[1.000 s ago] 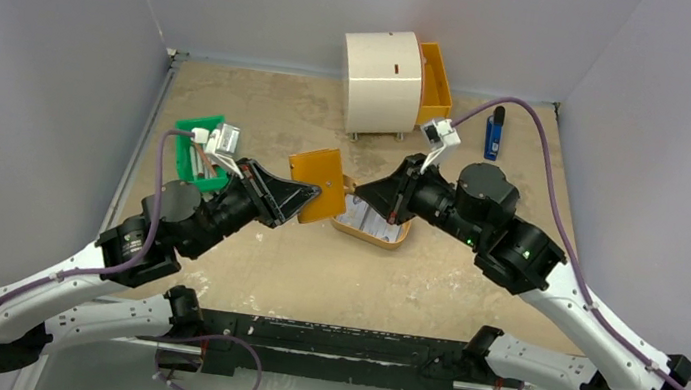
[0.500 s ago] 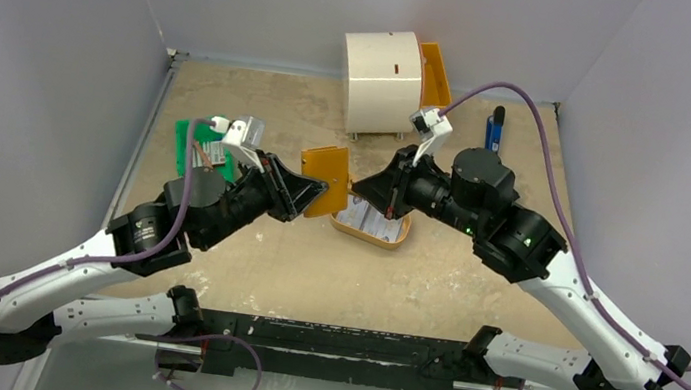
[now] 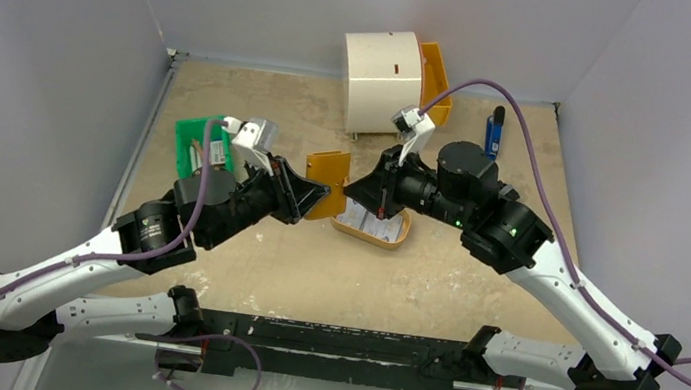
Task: Put the credit cards into the card holder
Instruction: Close the card holder.
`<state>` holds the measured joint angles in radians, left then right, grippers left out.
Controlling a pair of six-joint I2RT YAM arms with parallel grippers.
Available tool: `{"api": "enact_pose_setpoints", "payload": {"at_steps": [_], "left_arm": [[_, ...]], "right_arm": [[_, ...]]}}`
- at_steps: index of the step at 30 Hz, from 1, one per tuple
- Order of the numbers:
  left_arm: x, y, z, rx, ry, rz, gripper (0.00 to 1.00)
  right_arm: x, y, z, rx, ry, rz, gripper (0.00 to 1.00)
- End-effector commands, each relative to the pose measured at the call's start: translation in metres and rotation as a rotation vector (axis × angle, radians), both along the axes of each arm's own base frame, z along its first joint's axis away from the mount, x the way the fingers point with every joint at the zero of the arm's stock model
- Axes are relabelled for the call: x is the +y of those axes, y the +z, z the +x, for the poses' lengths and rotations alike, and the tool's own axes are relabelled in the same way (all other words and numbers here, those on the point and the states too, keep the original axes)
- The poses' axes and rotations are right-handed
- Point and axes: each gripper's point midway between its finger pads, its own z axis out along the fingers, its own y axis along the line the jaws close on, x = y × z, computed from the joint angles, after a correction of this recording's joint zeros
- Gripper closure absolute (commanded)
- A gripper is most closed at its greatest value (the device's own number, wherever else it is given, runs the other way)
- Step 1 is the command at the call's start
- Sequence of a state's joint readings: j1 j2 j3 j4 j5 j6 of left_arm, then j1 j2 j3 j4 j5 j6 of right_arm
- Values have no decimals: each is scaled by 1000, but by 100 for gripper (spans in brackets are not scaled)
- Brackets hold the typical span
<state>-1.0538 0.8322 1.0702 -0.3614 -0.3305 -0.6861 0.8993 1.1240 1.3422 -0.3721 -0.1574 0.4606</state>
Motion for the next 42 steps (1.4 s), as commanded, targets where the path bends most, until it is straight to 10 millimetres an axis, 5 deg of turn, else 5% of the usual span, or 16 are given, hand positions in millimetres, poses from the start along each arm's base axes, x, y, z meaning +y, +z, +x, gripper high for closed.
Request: {"api": "enact_pose_setpoints", "payload": {"at_steps": [1, 42], "left_arm": [[0, 39, -2, -70, -19, -79, 100], [2, 34, -10, -77, -51, -82, 100]], "right_arm": [[7, 28, -10, -74, 82, 54, 100], [4, 16, -17, -96, 115, 59, 100]]}}
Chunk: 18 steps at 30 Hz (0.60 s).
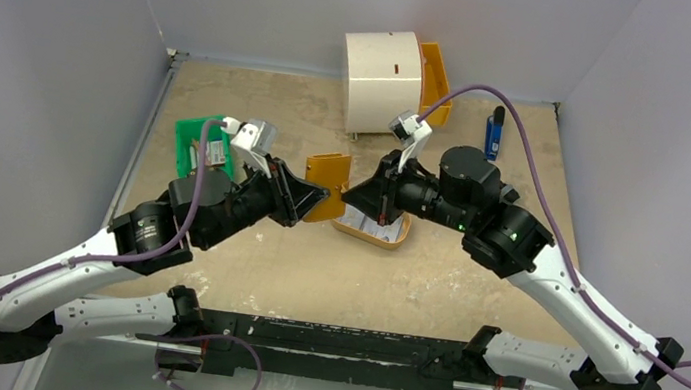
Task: Put the credit cards into the card holder
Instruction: Close the card holder.
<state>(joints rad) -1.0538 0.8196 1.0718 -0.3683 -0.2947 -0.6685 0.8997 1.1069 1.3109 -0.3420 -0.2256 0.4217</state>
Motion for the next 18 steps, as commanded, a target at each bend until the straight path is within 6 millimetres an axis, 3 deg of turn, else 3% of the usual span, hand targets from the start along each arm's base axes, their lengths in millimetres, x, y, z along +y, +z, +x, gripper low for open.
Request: {"api": "enact_pose_setpoints", "payload": {"at_steps": [1, 18], "left_arm": [[3, 31, -4, -65, -14, -86, 100], [6, 33, -9, -74, -31, -93, 100]], "right_arm": [[1, 18, -6, -72, 39, 58, 100], [6, 27, -8, -94, 64, 108, 100]]}}
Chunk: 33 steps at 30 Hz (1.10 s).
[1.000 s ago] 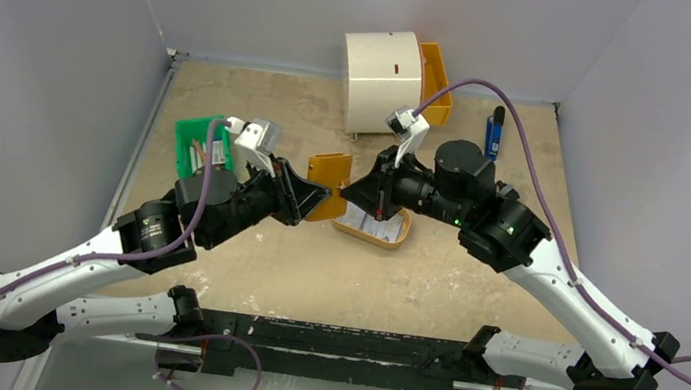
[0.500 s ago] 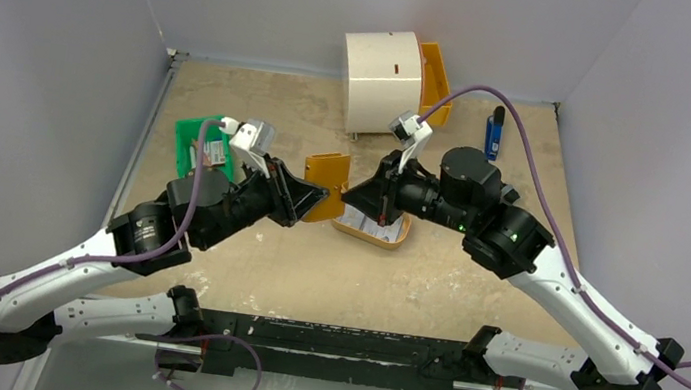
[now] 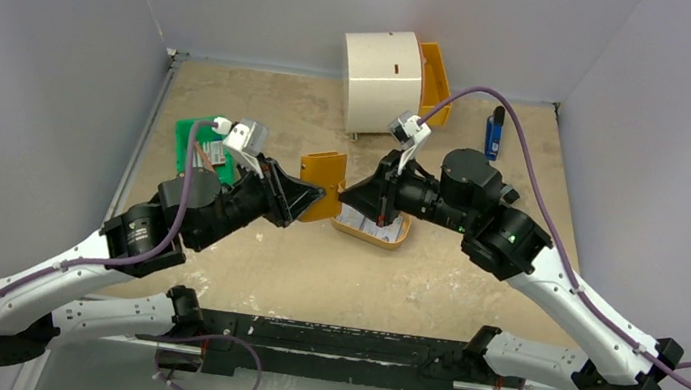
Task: Put the credit cards into the card holder
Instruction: Close the card holder.
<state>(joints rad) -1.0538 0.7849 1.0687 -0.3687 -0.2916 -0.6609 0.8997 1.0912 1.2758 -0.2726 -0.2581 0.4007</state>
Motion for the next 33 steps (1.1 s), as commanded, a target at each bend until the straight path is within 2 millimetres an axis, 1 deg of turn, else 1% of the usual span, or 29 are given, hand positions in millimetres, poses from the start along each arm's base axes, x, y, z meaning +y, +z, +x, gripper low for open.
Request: {"api": "enact_pose_setpoints", "payload": {"at_steps": [1, 5, 9, 15, 20, 33], "left_arm": [[-2, 25, -5, -52, -31, -71, 100], [-5, 24, -5, -49, -43, -69, 100], [-6, 23, -5, -48, -46, -67, 100], [-7, 22, -5, -45, -45, -64, 100], [-6, 23, -5, -47, -45, -66, 100], [-5, 27, -6, -51, -48, -74, 100]], "right_arm": [[2, 23, -5, -49, 28, 74, 100], [4, 24, -4, -49, 24, 77, 100], [3, 30, -3, -61, 16, 96, 100], [5, 33, -5, -61, 32, 108, 100], [8, 32, -6, -55, 49, 106, 100], [12, 24, 2, -43, 31, 66, 100]]}}
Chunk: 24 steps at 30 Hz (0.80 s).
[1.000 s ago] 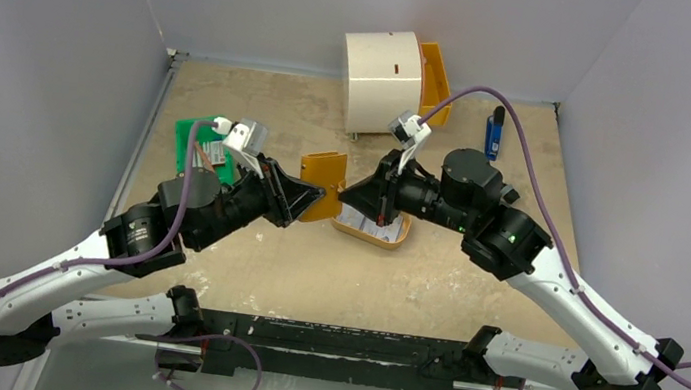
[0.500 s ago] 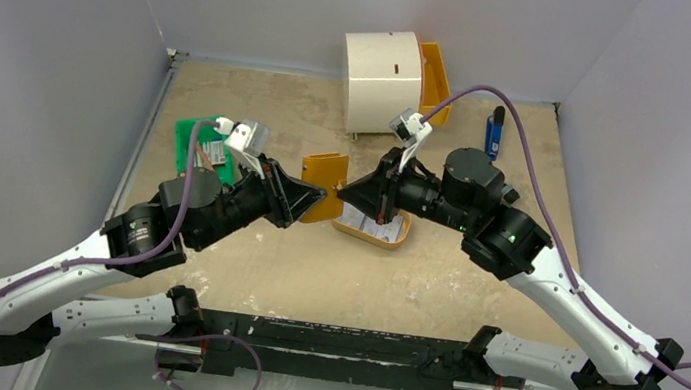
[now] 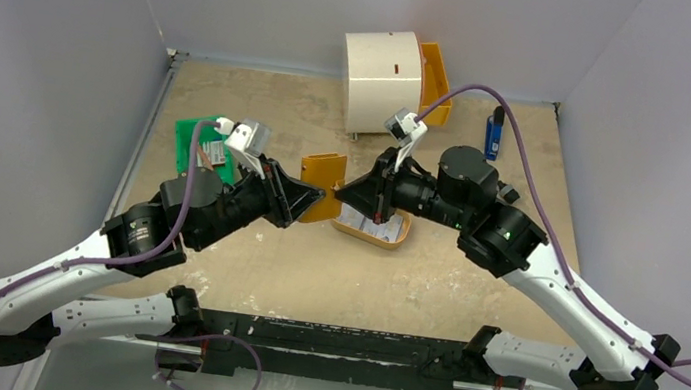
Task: Put the credit cards into the card holder
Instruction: Close the card holder.
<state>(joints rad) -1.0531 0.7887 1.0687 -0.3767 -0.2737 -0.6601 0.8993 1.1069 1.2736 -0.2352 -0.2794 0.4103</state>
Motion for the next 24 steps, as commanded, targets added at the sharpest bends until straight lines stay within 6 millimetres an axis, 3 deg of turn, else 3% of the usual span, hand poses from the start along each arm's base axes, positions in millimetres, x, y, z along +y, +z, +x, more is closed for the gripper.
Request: {"api": "enact_pose_setpoints", "payload": {"at_steps": [1, 24], "left_arm": [[-3, 30, -4, -57, -33, -86, 100], [-13, 39, -14, -39, -99, -134, 100]], "right_arm": [[5, 21, 1, -41, 14, 43, 100], [15, 20, 6, -31, 21, 38, 100]]}}
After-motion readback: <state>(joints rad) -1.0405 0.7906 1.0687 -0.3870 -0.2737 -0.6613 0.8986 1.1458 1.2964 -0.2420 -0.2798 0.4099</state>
